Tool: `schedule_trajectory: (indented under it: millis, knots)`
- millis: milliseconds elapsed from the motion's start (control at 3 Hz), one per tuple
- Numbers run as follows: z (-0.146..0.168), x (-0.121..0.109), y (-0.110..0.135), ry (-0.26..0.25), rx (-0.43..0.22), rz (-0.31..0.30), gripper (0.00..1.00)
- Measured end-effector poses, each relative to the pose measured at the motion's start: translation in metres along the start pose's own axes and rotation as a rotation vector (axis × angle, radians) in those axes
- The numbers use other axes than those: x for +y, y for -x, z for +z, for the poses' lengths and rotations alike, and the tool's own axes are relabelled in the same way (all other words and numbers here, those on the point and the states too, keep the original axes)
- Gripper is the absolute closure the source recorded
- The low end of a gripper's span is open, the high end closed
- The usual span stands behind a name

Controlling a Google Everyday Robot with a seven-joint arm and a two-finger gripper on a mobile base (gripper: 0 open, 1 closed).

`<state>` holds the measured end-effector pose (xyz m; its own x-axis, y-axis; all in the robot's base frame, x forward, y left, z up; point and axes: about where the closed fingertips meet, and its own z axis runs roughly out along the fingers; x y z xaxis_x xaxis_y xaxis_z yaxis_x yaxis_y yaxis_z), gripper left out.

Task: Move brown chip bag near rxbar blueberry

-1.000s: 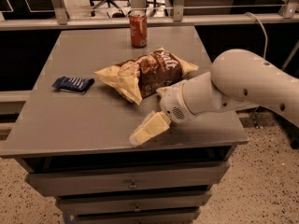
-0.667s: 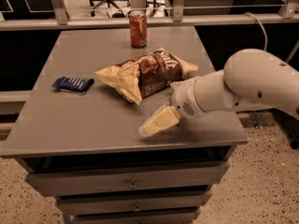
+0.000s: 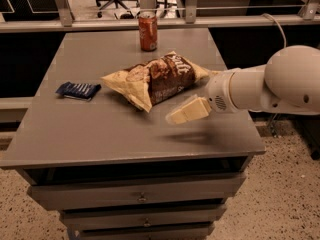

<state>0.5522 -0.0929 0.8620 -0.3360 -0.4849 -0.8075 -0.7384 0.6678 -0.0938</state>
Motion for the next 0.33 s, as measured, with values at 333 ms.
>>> schedule_trajectory:
  millis: [333]
  knots:
    - [0.0, 0.0, 0.0, 0.0, 0.0, 0.0, 0.0]
